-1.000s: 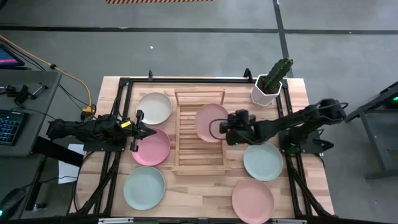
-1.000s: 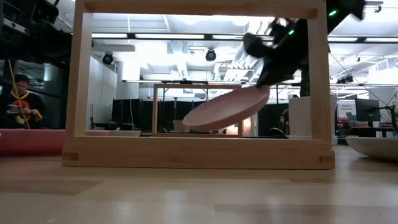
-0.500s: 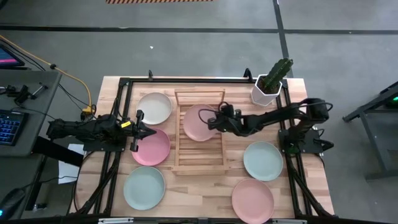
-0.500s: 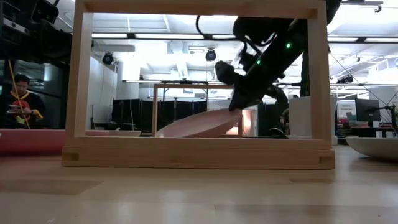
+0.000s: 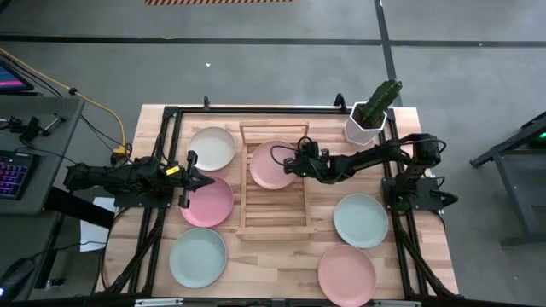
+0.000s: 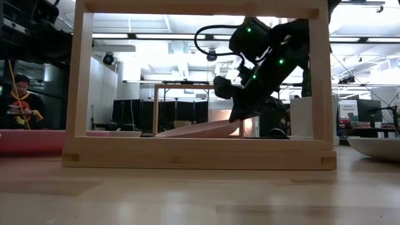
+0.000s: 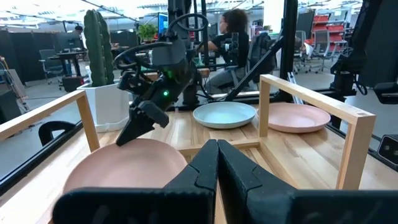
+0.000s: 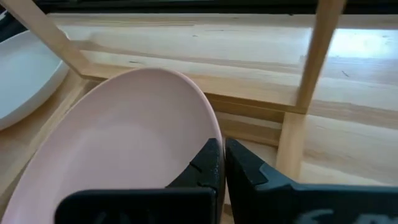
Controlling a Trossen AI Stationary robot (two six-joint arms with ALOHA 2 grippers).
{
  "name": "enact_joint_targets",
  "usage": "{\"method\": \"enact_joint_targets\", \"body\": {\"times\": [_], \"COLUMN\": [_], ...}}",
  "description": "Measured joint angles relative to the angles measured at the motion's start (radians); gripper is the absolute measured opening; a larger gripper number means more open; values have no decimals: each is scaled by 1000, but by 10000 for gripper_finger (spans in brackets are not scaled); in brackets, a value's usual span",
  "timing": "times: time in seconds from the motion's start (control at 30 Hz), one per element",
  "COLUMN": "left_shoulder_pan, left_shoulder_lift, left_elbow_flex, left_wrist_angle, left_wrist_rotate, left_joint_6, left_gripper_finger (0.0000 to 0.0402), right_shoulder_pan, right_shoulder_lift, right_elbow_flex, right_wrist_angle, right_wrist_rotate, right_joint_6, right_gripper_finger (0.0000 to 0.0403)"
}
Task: Place and stack plates onto a shelf
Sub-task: Put the top light pink plate on the shelf, then stack the pink plate on top of the light pink plate on the shelf
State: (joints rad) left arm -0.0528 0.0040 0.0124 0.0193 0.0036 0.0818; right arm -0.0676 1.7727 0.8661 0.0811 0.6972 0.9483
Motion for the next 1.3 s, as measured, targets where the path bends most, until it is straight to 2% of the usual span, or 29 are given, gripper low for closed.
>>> {"method": "enact_joint_targets", "body": {"times": [0.23,0.67,0.8,1.03,1.17,1.3], "left_shoulder_pan": [0,0,0,0,0,0], "left_shoulder_lift": [0,0,0,0,0,0], "left_elbow_flex": [0,0,0,0,0,0], "left_wrist_angle": [0,0,0,0,0,0], "left_wrist_rotate": [0,0,0,0,0,0], "left_joint_6": [0,0,0,0,0,0], "left_gripper_finger": [1,1,1,1,1,1], "right_shoulder_pan": [-6,-31,-31,-31,-29,-7], "right_shoulder_lift": [28,28,28,27,-12,-101], "right_elbow_flex": [0,0,0,3,4,4], "right_wrist_angle": [28,6,12,37,-58,-240], "right_wrist_rotate": [-26,-55,-55,-54,-57,-2], "right_joint_6": [-57,-60,-70,-149,-229,-235], "right_gripper_finger": [0,5,34,118,149,162]}}
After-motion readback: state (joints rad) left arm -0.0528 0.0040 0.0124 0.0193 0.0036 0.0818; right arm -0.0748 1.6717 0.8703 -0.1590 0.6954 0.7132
